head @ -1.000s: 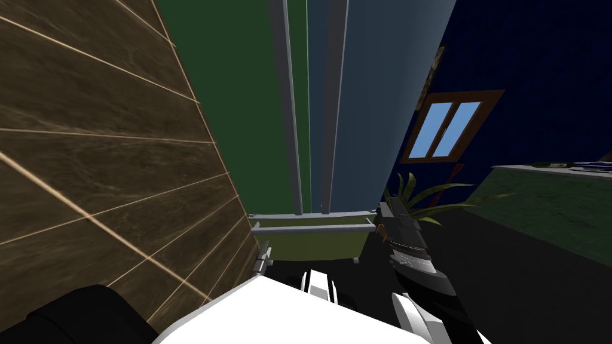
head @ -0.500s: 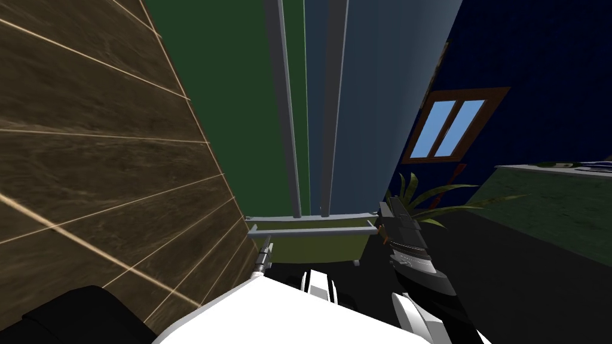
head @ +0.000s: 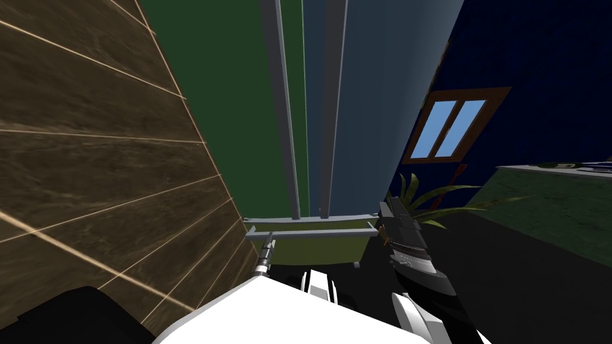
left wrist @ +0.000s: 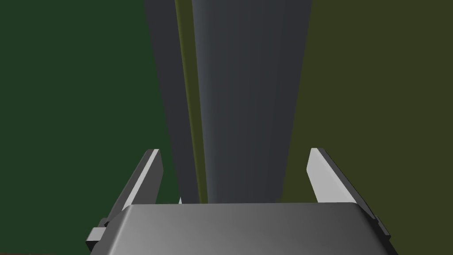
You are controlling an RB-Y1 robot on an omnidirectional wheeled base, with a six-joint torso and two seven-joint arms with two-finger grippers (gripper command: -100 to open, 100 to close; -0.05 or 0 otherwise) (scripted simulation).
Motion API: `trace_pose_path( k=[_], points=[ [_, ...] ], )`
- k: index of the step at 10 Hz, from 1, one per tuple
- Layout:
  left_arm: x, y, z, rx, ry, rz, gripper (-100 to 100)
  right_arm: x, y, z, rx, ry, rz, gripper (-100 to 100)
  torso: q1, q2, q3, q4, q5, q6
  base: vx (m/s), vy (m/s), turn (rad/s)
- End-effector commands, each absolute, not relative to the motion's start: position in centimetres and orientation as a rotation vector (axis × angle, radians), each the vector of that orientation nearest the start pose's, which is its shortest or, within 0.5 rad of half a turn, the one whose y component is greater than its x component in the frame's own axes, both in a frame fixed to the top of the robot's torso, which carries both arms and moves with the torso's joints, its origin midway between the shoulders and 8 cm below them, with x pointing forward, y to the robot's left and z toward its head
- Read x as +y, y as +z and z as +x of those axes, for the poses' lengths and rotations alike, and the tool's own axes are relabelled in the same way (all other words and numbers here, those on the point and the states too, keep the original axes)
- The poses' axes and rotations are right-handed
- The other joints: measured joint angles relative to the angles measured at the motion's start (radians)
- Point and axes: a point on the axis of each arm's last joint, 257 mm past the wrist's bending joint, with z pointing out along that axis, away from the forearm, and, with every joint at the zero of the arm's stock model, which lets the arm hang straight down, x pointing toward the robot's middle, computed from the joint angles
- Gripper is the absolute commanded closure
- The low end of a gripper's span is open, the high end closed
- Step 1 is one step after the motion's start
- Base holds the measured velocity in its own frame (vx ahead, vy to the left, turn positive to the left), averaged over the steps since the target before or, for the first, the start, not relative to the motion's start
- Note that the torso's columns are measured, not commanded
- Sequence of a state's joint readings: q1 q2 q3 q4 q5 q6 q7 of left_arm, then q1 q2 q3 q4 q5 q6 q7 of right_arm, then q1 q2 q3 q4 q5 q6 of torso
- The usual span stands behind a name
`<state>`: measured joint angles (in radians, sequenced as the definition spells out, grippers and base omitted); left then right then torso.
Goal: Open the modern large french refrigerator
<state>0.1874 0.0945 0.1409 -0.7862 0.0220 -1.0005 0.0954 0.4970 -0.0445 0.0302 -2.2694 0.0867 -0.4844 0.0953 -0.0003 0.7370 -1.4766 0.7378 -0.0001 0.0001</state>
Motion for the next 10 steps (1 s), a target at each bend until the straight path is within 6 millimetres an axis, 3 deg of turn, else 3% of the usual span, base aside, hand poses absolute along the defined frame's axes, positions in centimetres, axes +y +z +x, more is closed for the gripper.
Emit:
trace_pose_path(
  k=[1,4,8,10],
  points=[
    [34.6,-40.9,33.9,1.033,-1.073,-1.245,100,-25.5,1.6,35.2,0.737,1.186,0.552,0,0.000,0.001,0.001,0.000,0.000,0.000,-0.015,0.005,0.000],
    [35.0,-40.8,34.3,1.036,-1.076,-1.244,100,-25.5,1.6,35.2,0.737,1.186,0.552,0,0.000,0.002,0.001,0.001,-0.001,-0.001,-0.045,-0.007,0.002],
    [36.1,-39.9,35.2,1.039,-1.082,-1.238,100,-25.5,1.6,35.2,0.737,1.187,0.552,0,-0.002,0.008,0.004,0.004,-0.004,-0.002,-0.174,-0.073,0.024],
    [36.0,-40.5,34.3,1.051,-1.076,-1.251,100,-25.5,1.6,35.2,0.737,1.186,0.552,0,-0.004,0.000,-0.001,0.004,-0.005,0.001,-0.112,-0.044,0.022]
  ],
)
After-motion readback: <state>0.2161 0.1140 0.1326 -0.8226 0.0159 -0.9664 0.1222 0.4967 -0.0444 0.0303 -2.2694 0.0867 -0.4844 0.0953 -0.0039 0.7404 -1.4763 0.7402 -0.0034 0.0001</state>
